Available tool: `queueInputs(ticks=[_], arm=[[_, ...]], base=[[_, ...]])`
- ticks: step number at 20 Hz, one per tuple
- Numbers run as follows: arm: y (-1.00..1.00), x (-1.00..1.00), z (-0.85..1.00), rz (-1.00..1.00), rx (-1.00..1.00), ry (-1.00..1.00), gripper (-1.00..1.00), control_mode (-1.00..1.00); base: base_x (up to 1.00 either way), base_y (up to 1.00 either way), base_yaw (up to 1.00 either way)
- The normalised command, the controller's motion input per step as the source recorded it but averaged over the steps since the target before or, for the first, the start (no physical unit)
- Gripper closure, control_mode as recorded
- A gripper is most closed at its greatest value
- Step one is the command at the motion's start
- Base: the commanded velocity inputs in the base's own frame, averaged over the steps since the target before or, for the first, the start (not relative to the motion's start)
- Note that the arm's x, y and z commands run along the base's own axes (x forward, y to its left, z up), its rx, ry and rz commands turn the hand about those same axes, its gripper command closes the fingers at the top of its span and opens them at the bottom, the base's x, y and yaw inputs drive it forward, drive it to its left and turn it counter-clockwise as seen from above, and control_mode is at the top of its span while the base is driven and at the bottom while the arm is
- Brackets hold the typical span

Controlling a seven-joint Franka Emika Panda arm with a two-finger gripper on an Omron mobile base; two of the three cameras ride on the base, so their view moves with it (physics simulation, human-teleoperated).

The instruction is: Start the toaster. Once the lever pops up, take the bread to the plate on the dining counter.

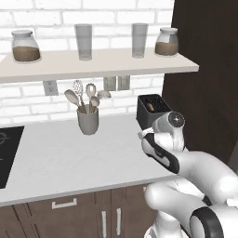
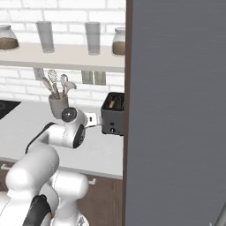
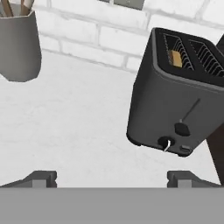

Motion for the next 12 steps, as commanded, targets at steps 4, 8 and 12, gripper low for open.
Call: queueInputs(ticks=[4,8,12], arm=[[0.63,-0.05,0.52,0.05,-0.09,-0.05,-1.00,-1.00],[0.66,-0.09,0.08,0.00,-0.14,0.00,-1.00,-1.00],[0.54,0.00,0.10,0.00,-0.14,0.00,-1.00,-1.00]], base=[[0.00,0.00,0.00],[0.00,0.00,0.00],[0.00,0.00,0.00]])
